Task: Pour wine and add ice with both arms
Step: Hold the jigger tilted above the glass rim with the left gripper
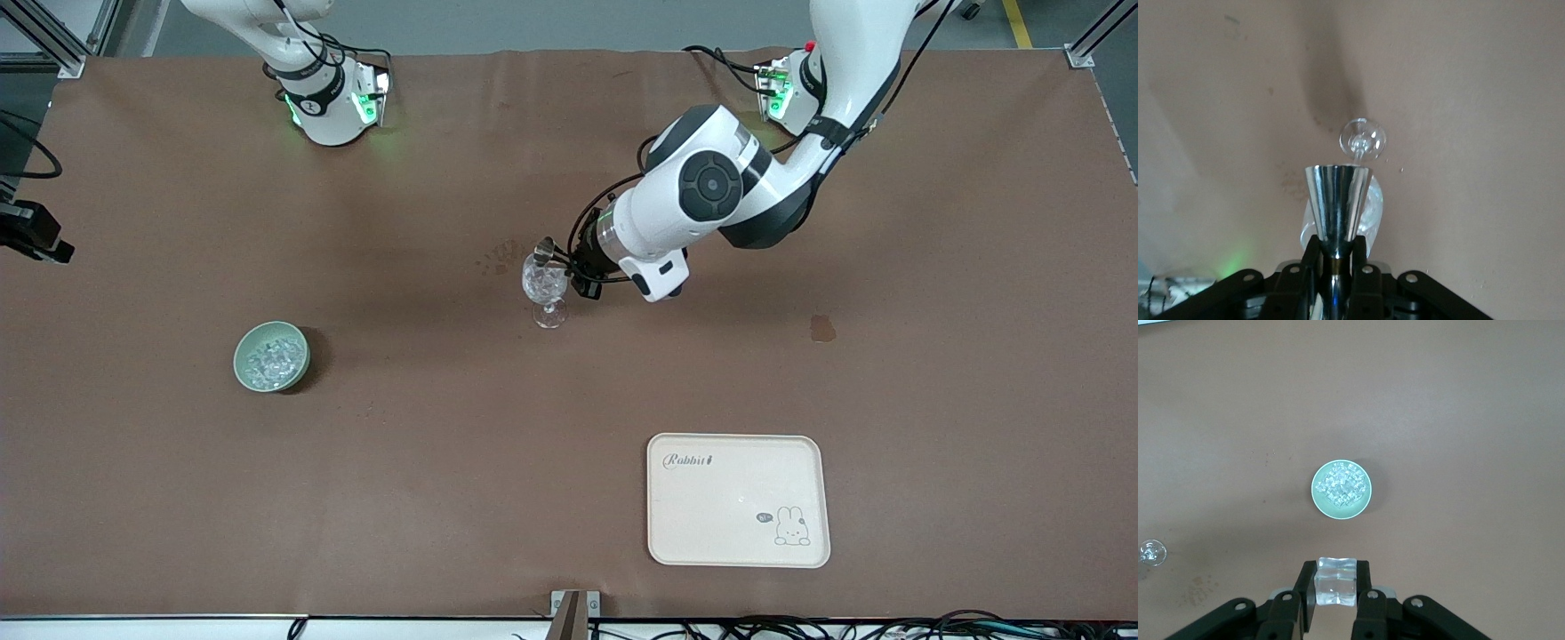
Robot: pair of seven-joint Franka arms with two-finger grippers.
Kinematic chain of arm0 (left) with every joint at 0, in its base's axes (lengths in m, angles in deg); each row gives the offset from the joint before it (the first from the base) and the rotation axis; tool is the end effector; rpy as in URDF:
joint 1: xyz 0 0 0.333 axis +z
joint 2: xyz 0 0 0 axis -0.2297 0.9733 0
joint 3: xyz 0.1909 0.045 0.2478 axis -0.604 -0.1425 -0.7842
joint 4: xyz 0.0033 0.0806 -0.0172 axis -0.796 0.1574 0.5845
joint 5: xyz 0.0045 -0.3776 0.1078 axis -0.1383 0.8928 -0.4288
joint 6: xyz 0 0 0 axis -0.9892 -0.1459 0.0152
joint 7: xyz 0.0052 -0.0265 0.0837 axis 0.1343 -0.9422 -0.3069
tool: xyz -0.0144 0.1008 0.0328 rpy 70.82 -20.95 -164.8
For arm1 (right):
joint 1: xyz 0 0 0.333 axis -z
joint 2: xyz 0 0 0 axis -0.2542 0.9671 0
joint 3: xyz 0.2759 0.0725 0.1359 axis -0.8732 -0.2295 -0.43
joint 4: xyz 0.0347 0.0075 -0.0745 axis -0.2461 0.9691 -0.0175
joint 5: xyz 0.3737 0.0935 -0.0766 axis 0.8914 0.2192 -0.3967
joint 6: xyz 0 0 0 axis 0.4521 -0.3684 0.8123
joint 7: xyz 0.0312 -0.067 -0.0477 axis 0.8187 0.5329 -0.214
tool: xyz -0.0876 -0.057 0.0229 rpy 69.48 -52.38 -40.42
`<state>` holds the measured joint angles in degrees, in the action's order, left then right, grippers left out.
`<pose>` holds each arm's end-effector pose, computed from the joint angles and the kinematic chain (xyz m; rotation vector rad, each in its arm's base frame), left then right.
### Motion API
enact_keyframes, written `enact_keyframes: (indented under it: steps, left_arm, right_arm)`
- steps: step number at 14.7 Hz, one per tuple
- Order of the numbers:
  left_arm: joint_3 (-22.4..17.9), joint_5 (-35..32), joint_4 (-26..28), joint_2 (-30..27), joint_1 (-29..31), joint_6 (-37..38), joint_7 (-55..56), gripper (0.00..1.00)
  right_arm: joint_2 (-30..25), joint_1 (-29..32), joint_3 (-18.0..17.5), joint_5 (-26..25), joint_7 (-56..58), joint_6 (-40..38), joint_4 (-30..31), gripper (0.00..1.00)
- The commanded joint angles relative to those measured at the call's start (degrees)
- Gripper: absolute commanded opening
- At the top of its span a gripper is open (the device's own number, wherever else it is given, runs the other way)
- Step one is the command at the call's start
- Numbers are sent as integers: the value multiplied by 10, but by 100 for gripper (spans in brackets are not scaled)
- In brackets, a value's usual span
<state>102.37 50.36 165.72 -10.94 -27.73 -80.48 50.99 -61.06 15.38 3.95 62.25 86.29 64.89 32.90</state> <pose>0.5023 -0.4648 0.3973 2.1836 1.9279 -0.5786 0.5646 -0.0526 0.6524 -3.1220 0.1978 -0.0286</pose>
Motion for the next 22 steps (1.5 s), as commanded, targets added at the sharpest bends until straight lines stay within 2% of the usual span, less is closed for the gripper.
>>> enact_keyframes:
  steps: [1, 8, 12, 15, 18, 22]
  left_arm:
    - [-5, -44, -17, 11, -11, -1, 42, 1]
    - [-5, -145, -28, 27, -32, -1, 98, 0]
    - [-6, -168, -27, 27, -34, -1, 120, 1]
    - [-5, -214, -26, 26, -38, 4, 141, 0]
    - [-6, -223, -20, 24, -50, 7, 143, 0]
    - [-6, -251, -16, 21, -62, 39, 143, 1]
  right_arm:
    - [-18, -1, -3, 4, 0, 9, 20, 1]
    - [-17, -3, -3, 4, 0, 11, 20, 1]
    - [-17, 0, -4, 6, 0, 12, 20, 1]
    - [-17, -1, -4, 6, 0, 12, 20, 1]
    - [-17, -2, -4, 6, 0, 12, 20, 1]
    - [-17, -2, -4, 6, 0, 12, 20, 1]
